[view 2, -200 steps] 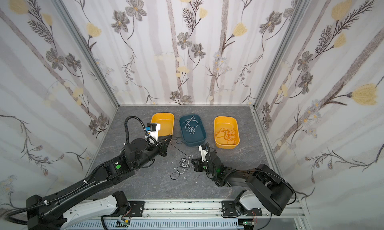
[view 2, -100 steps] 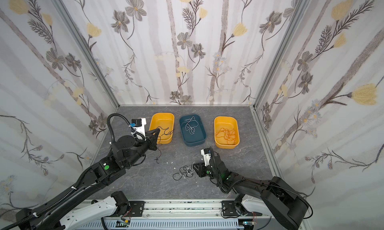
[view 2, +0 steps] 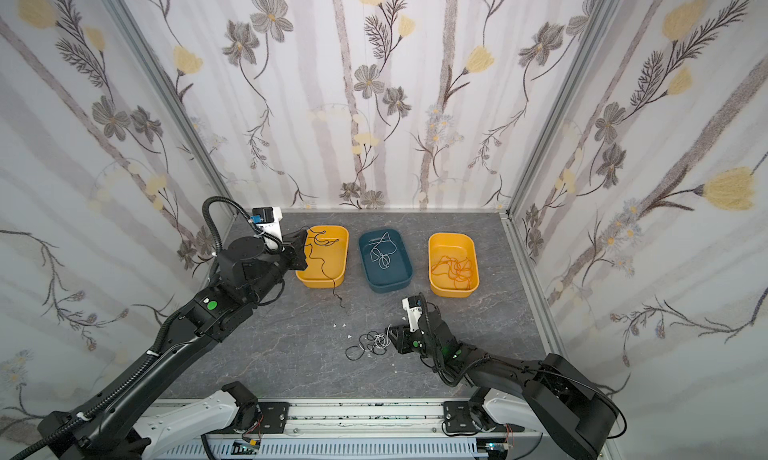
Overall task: Untangle the cables
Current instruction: 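Carry the black cable over the large yellow tub with the left gripper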
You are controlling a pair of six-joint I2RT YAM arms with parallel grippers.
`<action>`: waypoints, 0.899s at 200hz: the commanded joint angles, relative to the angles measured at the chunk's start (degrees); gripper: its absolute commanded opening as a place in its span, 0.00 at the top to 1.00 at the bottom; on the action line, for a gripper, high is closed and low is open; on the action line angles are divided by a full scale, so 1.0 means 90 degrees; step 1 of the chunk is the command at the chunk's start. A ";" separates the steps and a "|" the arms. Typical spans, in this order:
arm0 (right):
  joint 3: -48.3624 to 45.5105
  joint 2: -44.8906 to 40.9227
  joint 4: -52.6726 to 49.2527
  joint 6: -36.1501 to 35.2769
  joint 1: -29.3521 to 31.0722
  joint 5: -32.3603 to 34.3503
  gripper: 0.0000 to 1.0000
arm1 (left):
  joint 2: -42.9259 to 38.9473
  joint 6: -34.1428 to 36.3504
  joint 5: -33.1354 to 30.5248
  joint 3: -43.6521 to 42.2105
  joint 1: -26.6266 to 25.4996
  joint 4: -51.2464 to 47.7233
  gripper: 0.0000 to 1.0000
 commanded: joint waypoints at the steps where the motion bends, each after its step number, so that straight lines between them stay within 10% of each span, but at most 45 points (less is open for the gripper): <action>1: 0.0057 -0.0056 0.0032 -0.0002 0.0015 0.0022 0.71 | 0.0265 0.0245 0.0212 0.0267 0.0319 -0.0103 1.00; 180: 0.0226 0.0012 -0.0112 -0.0109 0.0016 0.0073 0.71 | 0.2417 -0.0009 0.1581 0.2661 0.1583 -0.0343 1.00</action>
